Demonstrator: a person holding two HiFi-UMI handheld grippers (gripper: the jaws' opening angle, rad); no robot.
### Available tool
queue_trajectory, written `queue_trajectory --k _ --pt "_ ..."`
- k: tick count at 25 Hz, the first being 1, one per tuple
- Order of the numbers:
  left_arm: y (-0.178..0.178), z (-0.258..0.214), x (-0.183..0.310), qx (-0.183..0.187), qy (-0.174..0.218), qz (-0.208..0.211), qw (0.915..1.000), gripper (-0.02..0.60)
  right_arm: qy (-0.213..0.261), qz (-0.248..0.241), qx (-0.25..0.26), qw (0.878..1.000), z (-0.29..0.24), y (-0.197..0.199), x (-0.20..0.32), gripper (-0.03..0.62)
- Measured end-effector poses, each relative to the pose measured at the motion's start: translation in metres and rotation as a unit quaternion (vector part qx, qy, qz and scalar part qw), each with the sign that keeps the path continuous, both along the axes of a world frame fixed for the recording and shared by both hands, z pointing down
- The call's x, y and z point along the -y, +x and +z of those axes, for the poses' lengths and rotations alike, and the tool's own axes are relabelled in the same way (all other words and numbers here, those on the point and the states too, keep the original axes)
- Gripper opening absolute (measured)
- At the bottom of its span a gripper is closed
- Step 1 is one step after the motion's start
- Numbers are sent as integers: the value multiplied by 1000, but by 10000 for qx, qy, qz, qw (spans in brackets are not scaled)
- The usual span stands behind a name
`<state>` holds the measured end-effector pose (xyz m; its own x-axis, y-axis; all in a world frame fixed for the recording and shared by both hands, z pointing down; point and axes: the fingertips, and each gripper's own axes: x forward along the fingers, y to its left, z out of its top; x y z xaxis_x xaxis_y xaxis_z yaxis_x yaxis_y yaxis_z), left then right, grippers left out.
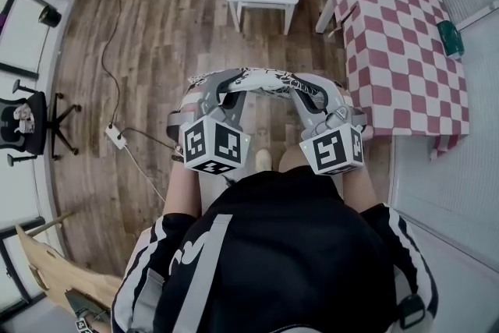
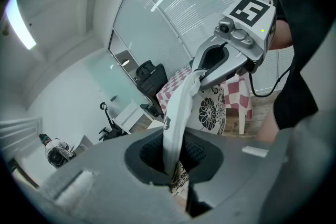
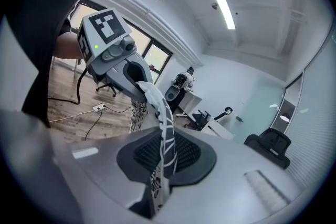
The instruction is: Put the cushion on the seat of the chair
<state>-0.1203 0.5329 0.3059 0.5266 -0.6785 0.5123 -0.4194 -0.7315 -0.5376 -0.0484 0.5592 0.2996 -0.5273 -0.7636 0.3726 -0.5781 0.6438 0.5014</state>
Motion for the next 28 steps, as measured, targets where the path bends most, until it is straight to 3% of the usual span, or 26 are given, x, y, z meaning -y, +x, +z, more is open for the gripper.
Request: queue_trajectory --k 14,28 --pt "8 8 22 -23 -40 95 9999 20 -11 83 -9 10000 6 8 23 18" --pt "20 6 105 -19 -4 -92 10000 20 64 -102 44 9999 8 22 108 18"
